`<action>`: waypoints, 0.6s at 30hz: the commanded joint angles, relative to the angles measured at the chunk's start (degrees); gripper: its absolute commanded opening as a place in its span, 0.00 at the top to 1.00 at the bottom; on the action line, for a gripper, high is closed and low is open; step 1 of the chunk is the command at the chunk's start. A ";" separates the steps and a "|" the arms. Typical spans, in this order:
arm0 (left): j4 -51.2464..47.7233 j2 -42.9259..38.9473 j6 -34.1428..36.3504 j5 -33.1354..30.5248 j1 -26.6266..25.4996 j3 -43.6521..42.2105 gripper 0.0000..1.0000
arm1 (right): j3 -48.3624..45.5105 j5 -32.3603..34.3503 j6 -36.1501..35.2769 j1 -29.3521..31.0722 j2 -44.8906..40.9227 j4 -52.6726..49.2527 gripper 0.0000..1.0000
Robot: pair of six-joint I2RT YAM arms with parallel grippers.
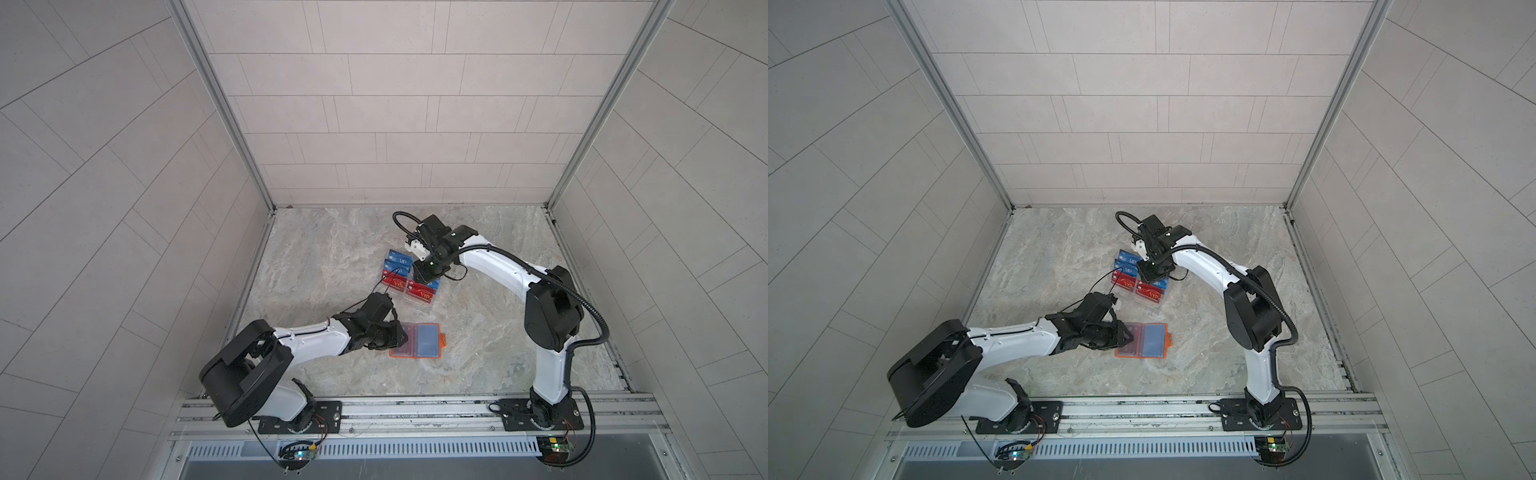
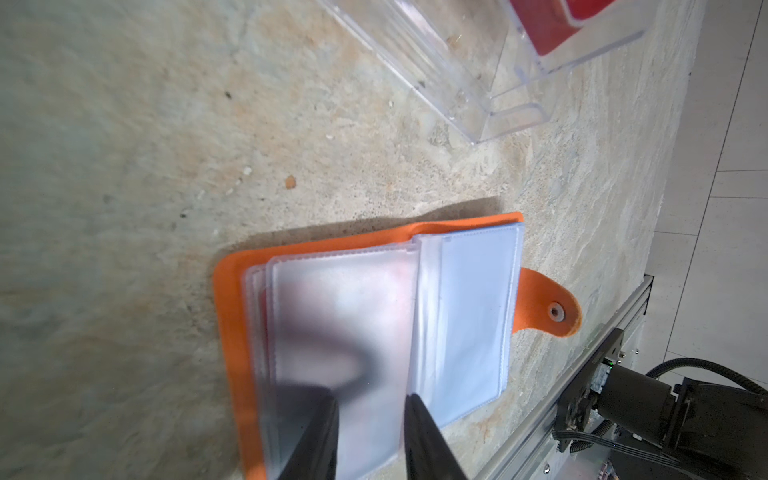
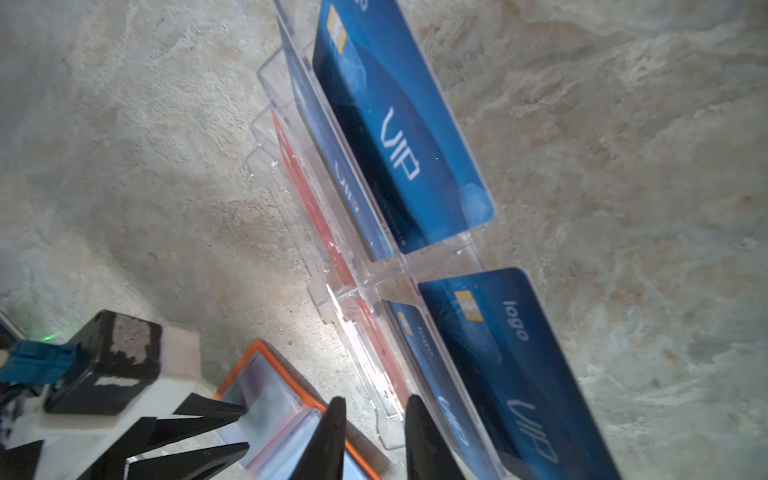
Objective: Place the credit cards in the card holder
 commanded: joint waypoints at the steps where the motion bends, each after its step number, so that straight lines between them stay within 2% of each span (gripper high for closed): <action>1: -0.47 -0.06 0.20 0.68 -0.24 -1.31 0.69 | 1.86 2.62 -3.49 0.04 1.19 -3.37 0.70; 18: 0.31 0.25 -1.06 0.95 -0.23 -1.34 0.70 | 2.42 4.85 -7.27 2.00 4.23 -4.07 0.69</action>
